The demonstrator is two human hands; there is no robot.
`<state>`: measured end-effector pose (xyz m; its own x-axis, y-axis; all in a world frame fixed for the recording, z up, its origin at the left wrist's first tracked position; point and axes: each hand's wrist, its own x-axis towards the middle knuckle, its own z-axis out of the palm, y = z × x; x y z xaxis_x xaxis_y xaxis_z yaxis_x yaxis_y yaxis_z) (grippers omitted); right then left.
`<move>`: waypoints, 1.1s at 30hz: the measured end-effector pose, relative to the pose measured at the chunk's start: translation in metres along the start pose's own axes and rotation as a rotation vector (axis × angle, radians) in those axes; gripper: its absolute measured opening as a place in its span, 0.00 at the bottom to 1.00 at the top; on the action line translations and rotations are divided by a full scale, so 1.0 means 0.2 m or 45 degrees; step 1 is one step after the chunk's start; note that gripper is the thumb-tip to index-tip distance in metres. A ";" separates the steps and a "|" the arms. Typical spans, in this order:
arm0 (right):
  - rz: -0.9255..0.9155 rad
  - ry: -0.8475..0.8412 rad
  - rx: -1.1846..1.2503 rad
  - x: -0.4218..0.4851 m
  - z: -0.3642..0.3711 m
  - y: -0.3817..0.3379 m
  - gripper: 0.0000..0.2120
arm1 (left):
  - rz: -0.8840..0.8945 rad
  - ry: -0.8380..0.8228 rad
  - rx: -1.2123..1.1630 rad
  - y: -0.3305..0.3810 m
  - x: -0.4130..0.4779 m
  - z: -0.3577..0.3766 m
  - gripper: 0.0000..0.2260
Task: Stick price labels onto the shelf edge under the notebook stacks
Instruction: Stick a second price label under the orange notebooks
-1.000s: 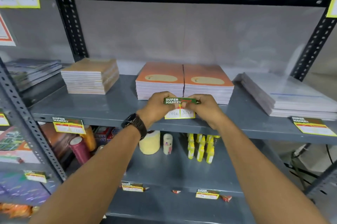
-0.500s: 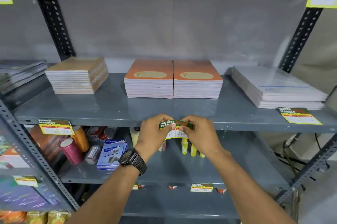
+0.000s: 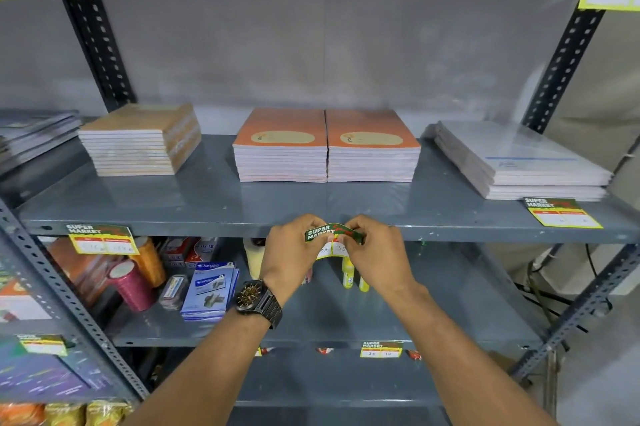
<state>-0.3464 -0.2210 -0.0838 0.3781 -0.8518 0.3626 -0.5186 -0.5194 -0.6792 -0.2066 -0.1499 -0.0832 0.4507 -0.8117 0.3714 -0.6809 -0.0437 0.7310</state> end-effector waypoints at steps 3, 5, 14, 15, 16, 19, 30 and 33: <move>0.001 0.026 -0.036 0.00 0.01 0.00 0.04 | 0.016 0.010 0.039 0.00 0.00 0.01 0.04; -0.005 0.048 -0.048 -0.01 0.02 -0.01 0.04 | 0.047 0.023 0.080 -0.01 0.00 0.01 0.05; 0.037 0.097 -0.163 0.01 0.03 -0.01 0.06 | 0.086 0.096 0.389 -0.03 0.04 -0.01 0.11; 0.026 0.101 -0.224 0.01 0.02 -0.01 0.07 | 0.110 0.119 0.437 -0.04 0.05 -0.02 0.12; 0.001 0.116 -0.285 0.01 0.01 -0.01 0.08 | 0.143 0.142 0.481 -0.04 0.06 -0.03 0.13; -0.061 0.207 -0.358 0.03 -0.01 0.01 0.12 | 0.209 0.164 0.636 -0.05 0.10 -0.06 0.18; -0.072 0.186 -0.701 0.03 0.02 -0.03 0.29 | 0.231 -0.029 0.623 -0.07 0.08 -0.14 0.12; -0.077 0.176 -0.779 0.04 0.03 -0.03 0.31 | 0.204 -0.028 0.600 -0.07 0.07 -0.15 0.12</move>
<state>-0.3352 -0.2246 -0.0803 0.3388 -0.7996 0.4959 -0.8598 -0.4772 -0.1820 -0.1739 -0.1434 -0.0707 0.3103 -0.8415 0.4423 -0.9298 -0.1719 0.3254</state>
